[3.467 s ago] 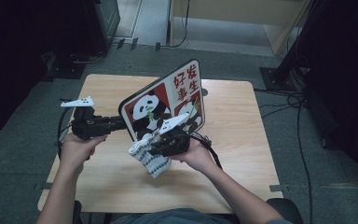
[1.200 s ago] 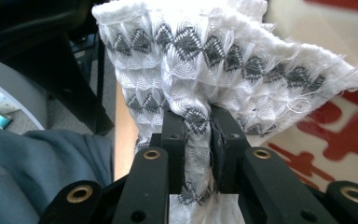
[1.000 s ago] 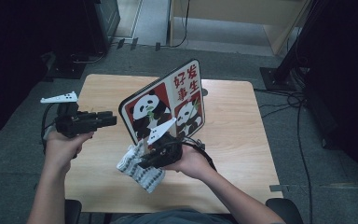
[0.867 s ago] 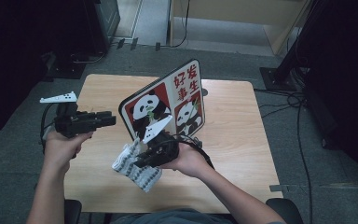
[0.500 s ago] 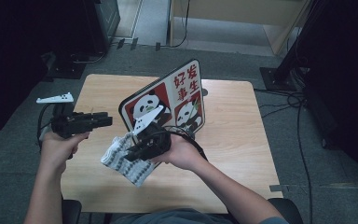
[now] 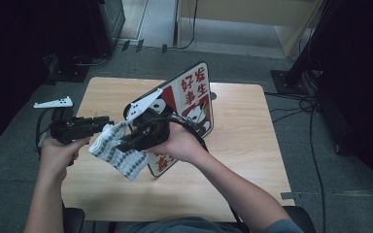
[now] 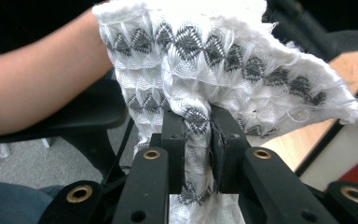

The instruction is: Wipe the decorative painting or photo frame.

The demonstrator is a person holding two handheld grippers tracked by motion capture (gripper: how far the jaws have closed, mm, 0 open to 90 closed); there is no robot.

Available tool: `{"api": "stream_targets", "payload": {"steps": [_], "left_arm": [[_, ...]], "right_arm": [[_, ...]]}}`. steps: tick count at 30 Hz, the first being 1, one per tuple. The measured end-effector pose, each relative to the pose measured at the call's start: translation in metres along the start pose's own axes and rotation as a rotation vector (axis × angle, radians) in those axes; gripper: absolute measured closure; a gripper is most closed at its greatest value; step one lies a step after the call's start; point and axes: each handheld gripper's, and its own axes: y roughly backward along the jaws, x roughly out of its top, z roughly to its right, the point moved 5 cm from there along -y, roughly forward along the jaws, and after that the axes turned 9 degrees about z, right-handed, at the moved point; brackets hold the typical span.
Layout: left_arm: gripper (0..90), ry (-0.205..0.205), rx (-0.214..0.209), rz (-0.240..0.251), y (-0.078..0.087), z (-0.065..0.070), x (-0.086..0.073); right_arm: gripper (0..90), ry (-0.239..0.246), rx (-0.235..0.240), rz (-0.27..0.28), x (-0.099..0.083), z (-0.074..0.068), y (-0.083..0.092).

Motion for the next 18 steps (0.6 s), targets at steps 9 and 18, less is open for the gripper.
{"api": "stream_targets", "payload": {"steps": [9,18], "left_arm": [[53.8,0.0,0.001,0.006,0.002,-0.001,0.0],[53.8,0.002,-0.001,0.003,0.0,0.0,-0.001]], "right_arm": [[78.3,-0.02,-0.023,0.034,0.017,0.014,0.006],[78.3,-0.036,-0.044,0.062,0.026,0.021,0.016]]}}
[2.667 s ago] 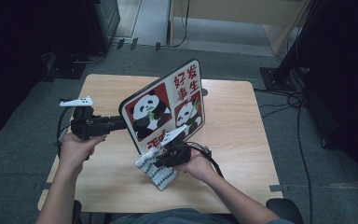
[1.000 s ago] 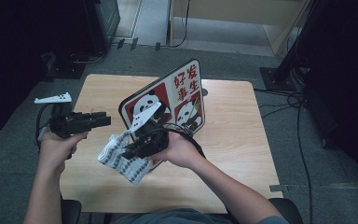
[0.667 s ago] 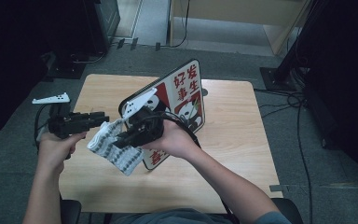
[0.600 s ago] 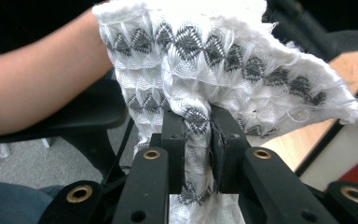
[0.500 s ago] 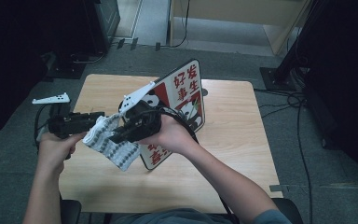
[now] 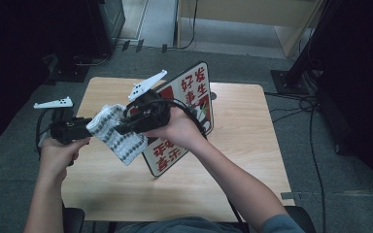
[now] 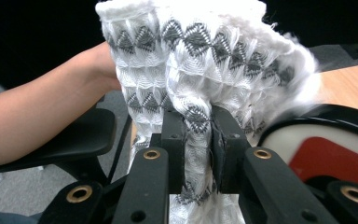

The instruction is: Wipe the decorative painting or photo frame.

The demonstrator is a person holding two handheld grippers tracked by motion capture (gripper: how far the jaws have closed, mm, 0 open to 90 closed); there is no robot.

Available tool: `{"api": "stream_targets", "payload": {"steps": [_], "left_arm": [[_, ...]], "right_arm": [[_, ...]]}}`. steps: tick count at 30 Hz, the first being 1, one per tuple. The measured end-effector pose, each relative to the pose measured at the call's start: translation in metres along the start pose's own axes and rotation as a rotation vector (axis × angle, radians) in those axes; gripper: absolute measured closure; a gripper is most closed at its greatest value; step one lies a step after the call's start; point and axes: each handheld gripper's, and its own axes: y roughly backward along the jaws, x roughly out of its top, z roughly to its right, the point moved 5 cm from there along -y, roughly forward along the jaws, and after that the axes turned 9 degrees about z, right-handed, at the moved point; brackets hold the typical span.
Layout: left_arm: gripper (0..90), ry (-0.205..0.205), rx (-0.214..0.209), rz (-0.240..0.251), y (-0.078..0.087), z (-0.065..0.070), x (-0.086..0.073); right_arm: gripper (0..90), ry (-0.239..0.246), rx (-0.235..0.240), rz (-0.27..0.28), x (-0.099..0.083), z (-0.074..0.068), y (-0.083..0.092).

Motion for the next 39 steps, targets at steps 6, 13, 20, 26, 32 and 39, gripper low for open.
{"api": "stream_targets", "payload": {"steps": [6,13,20,26,32,39], "left_arm": [[53.8,0.001,0.002,0.004,0.001,-0.001,0.0],[53.7,-0.003,0.0,-0.005,-0.001,0.0,0.0],[53.6,-0.004,0.008,0.003,0.0,0.0,0.0],[53.6,-0.008,0.004,-0.001,-0.001,0.001,0.0],[53.3,-0.011,0.012,-0.002,-0.001,0.003,0.001],[53.3,-0.015,0.006,0.0,-0.001,0.005,0.002]], "right_arm": [[78.4,-0.011,-0.02,0.01,-0.004,0.006,0.01],[80.2,-0.01,-0.05,0.012,-0.012,0.008,0.016],[81.3,-0.019,-0.072,0.011,-0.018,0.007,0.019],[81.4,-0.044,-0.075,0.011,-0.024,0.008,0.019],[81.4,-0.054,-0.081,0.012,-0.031,0.009,0.02],[81.4,-0.07,-0.084,0.006,-0.04,0.01,0.019]]}}
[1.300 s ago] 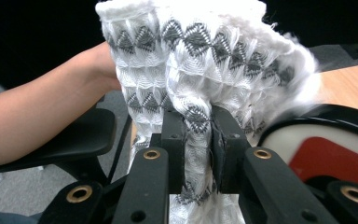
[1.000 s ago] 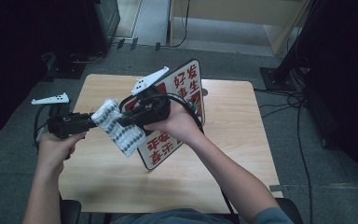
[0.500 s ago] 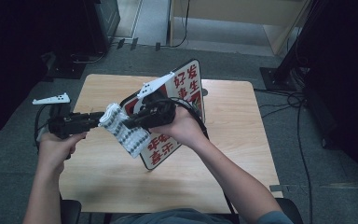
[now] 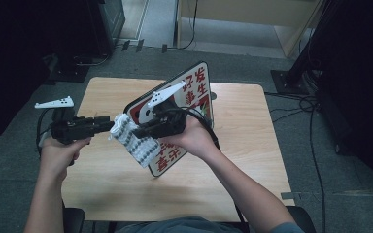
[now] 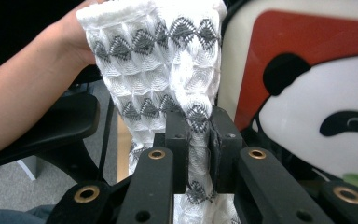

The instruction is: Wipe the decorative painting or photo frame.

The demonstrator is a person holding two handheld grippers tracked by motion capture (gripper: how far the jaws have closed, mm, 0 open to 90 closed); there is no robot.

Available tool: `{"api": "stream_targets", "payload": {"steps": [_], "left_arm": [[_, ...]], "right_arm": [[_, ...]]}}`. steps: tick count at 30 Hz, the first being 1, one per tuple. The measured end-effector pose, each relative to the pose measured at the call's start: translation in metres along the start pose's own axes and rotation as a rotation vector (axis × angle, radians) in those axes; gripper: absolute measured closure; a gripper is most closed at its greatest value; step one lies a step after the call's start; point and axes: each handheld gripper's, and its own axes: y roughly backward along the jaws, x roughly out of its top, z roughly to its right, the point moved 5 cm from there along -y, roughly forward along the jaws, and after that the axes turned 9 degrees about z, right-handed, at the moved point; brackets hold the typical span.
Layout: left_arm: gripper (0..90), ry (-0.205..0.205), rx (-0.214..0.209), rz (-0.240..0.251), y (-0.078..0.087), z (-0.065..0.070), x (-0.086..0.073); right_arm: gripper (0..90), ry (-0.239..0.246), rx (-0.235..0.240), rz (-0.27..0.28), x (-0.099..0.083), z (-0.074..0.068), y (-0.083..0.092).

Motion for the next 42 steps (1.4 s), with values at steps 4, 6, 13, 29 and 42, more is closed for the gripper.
{"api": "stream_targets", "payload": {"steps": [4,6,13,29,42], "left_arm": [[53.3,-0.007,0.001,0.003,0.002,0.001,0.001],[53.2,-0.007,-0.002,0.005,0.003,0.001,0.002],[53.1,-0.02,-0.009,0.006,0.002,0.007,0.005],[56.5,-0.073,-0.049,-0.008,-0.007,0.036,0.017],[61.3,-0.073,-0.084,-0.048,-0.031,0.042,0.016]], "right_arm": [[81.4,-0.009,-0.002,-0.01,-0.005,0.001,-0.001],[81.4,-0.009,-0.001,-0.015,-0.007,0.001,-0.001],[81.4,-0.018,-0.001,-0.03,-0.018,0.003,-0.002],[81.4,-0.043,-0.008,-0.058,-0.034,0.004,-0.006],[81.4,-0.058,-0.012,-0.067,-0.045,0.004,-0.009]]}}
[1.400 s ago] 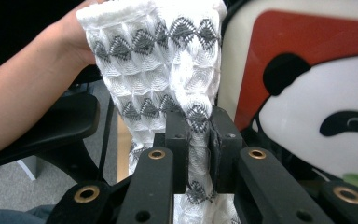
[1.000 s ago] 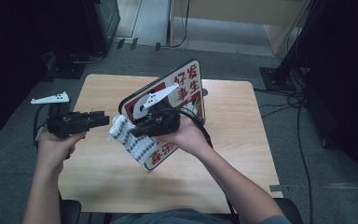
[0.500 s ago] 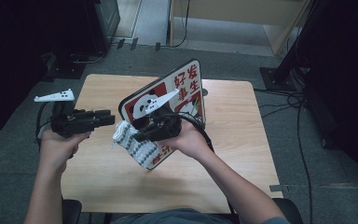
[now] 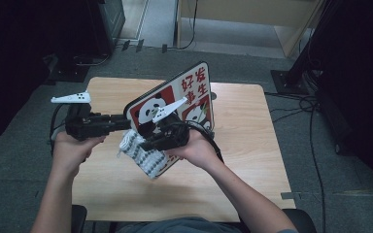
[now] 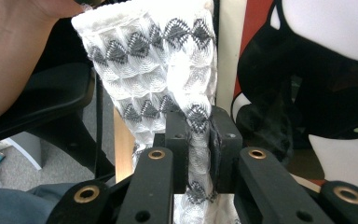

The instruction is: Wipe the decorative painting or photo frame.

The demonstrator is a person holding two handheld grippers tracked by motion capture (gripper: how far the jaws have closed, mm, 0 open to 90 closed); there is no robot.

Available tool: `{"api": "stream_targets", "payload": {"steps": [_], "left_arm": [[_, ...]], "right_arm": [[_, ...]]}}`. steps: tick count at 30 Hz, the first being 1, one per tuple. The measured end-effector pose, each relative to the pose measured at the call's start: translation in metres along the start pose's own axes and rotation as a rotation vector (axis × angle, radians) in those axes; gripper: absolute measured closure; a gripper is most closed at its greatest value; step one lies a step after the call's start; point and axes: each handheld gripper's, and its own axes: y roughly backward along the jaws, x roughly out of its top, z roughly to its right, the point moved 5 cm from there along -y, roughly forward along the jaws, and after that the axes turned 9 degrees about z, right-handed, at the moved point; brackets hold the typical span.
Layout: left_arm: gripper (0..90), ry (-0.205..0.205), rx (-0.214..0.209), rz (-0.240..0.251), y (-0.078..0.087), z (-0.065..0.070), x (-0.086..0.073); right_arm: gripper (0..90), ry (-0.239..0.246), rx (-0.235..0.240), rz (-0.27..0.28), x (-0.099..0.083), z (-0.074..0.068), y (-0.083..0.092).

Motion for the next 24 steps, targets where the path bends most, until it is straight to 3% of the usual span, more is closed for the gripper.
{"api": "stream_targets", "payload": {"steps": [14,24], "left_arm": [[75.7,0.011,0.009,-0.002,-0.009,0.0,-0.004],[77.2,0.001,0.012,-0.012,-0.008,0.002,-0.005]], "right_arm": [[81.4,-0.001,-0.009,-0.011,-0.01,0.002,-0.004],[81.4,-0.016,-0.007,-0.017,-0.017,0.004,-0.008]]}}
